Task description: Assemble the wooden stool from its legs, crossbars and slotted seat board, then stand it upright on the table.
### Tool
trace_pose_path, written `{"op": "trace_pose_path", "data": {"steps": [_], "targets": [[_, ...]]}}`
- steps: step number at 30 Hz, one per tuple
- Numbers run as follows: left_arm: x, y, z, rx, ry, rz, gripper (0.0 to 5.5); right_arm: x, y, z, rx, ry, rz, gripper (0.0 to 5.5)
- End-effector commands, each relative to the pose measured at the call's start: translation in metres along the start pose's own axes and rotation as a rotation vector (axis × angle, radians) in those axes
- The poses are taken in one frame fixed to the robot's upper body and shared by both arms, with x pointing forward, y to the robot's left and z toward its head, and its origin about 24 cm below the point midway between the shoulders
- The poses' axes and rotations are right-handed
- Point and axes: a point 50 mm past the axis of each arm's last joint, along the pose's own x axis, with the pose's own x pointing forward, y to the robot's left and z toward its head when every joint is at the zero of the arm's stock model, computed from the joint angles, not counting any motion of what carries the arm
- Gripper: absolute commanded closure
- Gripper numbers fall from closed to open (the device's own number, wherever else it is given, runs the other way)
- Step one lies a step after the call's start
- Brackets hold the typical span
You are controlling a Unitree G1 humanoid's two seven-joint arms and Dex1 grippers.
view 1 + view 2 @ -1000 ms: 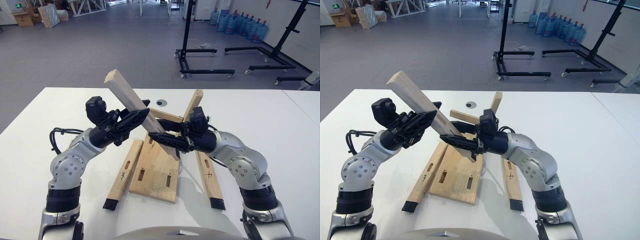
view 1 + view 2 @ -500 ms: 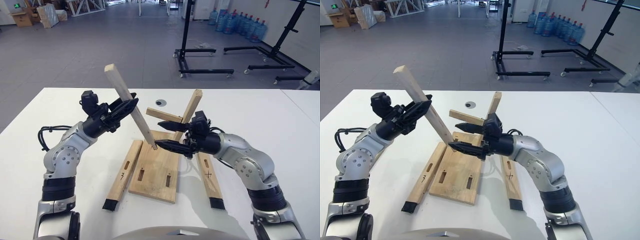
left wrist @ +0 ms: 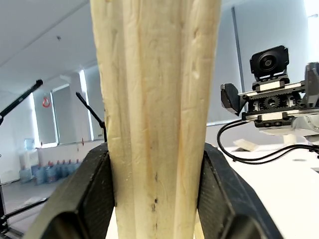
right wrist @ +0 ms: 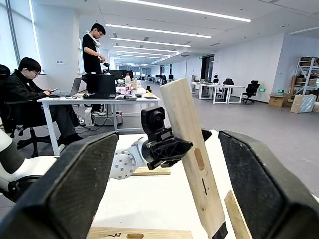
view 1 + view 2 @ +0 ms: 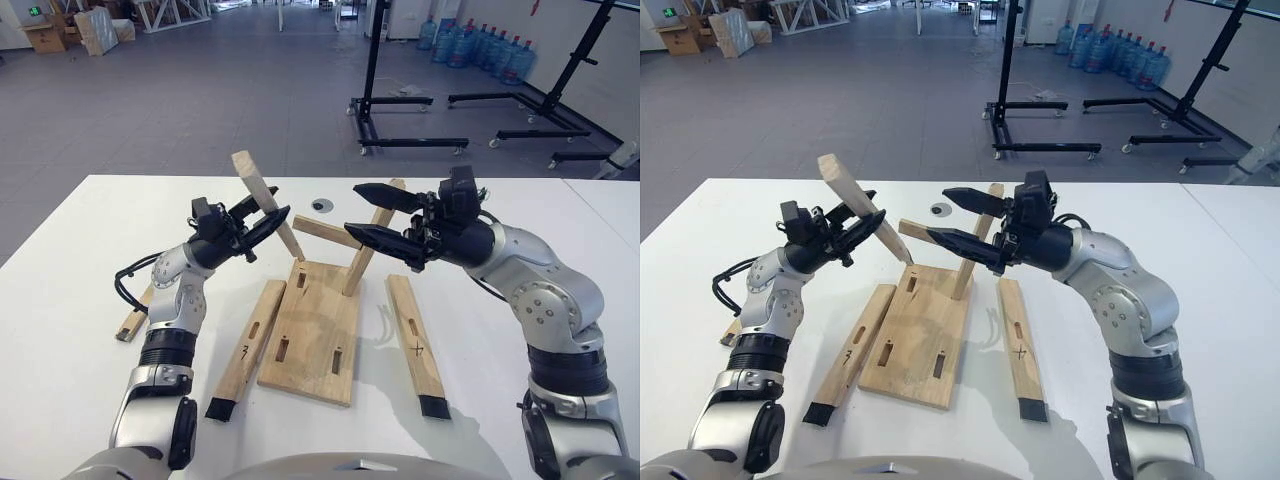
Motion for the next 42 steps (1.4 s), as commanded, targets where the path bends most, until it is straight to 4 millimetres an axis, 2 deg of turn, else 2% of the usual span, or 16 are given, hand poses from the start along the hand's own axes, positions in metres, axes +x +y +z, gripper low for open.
{"op": "trace_pose_path", "data": {"steps": [1,10,20,25,30,42], "targets": [[-0.008,0.004,-0.006,-0.04,0.043,-0.079,3.47,0.004,-0.001,0.006,-0.006,0.011,0.034,1.8],[-0.017,0.01,-0.016,-0.135,0.139,-0.175,3.47,0.005,-0.004,0.007,0.013,0.018,0.041,1.8],[0.0,0.015,-0.016,-0.173,0.052,-0.184,3.47,0.008,-0.005,0.001,0.035,0.02,0.039,1.8],[0.007,0.018,-0.026,-0.198,0.146,-0.209,3.47,0.011,-0.004,0.001,0.042,0.015,0.056,1.8],[0.004,0.016,-0.034,-0.202,0.278,-0.263,3.47,0.014,-0.003,0.003,0.047,0.012,0.078,1.8],[-0.001,0.014,-0.033,-0.207,0.495,-0.412,3.47,0.016,-0.001,0.002,0.062,0.011,0.094,1.8]]}}
